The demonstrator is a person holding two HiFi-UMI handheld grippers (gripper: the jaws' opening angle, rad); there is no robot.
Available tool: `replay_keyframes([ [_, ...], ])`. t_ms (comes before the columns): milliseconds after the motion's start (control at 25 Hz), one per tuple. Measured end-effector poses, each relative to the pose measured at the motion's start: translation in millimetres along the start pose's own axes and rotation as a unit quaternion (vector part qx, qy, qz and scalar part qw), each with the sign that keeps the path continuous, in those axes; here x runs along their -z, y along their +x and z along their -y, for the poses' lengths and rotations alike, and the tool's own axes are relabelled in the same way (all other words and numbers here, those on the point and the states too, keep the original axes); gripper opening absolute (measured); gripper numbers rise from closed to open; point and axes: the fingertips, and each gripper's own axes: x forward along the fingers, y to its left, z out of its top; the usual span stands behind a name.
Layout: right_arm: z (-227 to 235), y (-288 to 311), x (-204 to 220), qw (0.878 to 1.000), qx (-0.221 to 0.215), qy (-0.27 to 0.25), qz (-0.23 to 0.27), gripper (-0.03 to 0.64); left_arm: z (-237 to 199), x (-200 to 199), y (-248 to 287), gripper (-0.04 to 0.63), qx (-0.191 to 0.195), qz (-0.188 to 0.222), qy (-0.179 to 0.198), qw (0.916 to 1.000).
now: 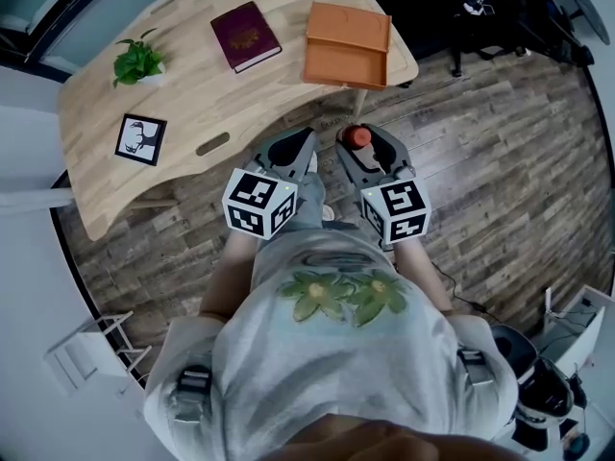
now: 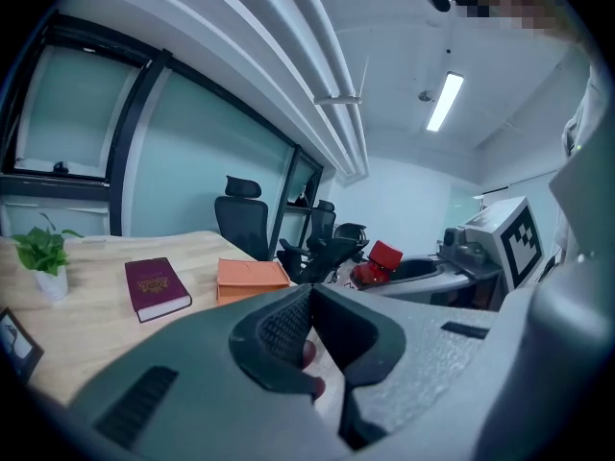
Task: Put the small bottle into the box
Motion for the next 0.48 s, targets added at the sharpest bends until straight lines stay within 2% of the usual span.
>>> replay_keyframes([
  [480, 42, 73, -39, 1.0, 0.005, -0.004, 0.0, 0.216, -67, -35, 54, 0.008, 0.004, 0.002, -0.008, 1.0],
])
